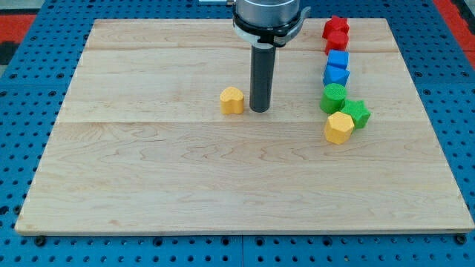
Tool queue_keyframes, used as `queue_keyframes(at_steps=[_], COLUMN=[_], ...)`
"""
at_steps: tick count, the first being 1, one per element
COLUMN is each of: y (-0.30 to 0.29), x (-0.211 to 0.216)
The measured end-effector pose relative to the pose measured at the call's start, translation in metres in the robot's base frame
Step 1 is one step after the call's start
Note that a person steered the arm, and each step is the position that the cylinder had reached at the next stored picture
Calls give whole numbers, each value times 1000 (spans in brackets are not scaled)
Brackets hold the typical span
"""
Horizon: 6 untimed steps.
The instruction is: Push the yellow heart towards the top left corner
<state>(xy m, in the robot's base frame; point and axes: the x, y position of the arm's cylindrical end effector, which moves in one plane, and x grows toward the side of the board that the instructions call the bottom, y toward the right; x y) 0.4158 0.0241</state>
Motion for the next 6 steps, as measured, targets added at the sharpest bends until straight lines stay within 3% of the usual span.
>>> queue_keyframes(at_steps=[3,6], y=[-84,-86], x=[-12,-67])
